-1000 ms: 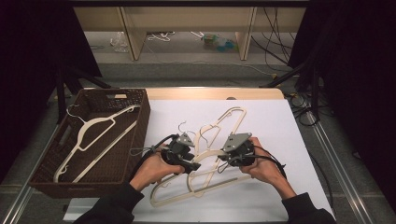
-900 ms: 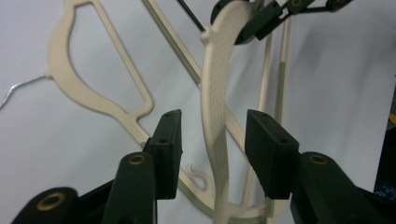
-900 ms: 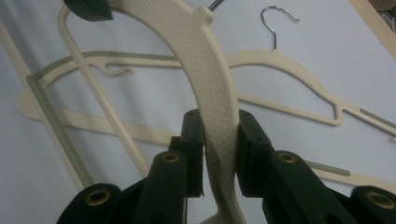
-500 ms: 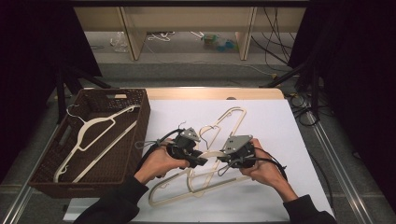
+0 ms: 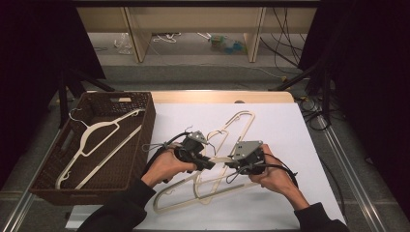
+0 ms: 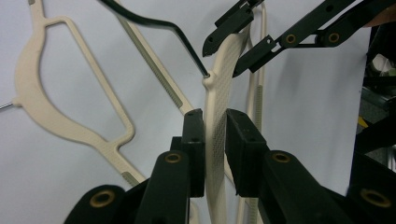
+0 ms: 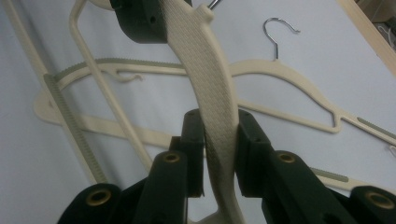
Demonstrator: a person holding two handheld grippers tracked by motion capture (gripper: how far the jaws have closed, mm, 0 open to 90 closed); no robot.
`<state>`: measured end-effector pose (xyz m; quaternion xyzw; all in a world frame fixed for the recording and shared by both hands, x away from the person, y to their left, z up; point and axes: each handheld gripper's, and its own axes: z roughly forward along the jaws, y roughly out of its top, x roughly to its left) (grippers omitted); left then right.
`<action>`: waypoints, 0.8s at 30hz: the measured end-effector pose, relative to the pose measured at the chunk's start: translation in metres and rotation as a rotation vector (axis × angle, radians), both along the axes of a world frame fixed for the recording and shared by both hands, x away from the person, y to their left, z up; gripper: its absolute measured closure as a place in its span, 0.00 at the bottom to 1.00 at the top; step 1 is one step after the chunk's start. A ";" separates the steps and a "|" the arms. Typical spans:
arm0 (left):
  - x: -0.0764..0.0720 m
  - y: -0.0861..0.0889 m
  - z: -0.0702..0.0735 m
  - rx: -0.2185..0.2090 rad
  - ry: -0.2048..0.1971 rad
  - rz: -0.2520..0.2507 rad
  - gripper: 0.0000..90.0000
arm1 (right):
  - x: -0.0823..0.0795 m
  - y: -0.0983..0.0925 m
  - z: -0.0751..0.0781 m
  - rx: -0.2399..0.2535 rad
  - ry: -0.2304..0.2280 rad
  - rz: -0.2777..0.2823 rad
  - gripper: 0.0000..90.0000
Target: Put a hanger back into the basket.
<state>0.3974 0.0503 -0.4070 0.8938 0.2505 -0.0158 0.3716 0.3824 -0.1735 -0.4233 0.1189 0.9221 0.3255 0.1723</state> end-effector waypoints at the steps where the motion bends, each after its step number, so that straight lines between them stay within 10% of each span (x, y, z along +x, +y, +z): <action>1: 0.000 0.000 0.000 -0.006 0.003 -0.003 0.86 | 0.000 0.000 0.000 -0.001 -0.006 0.002 0.85; 17: -0.007 0.001 0.006 -0.070 0.067 -0.029 0.93 | -0.005 -0.005 0.004 0.027 -0.017 0.021 0.82; 24: -0.017 -0.004 0.015 -0.066 0.038 -0.044 0.95 | -0.015 -0.015 0.016 0.098 0.004 -0.069 0.58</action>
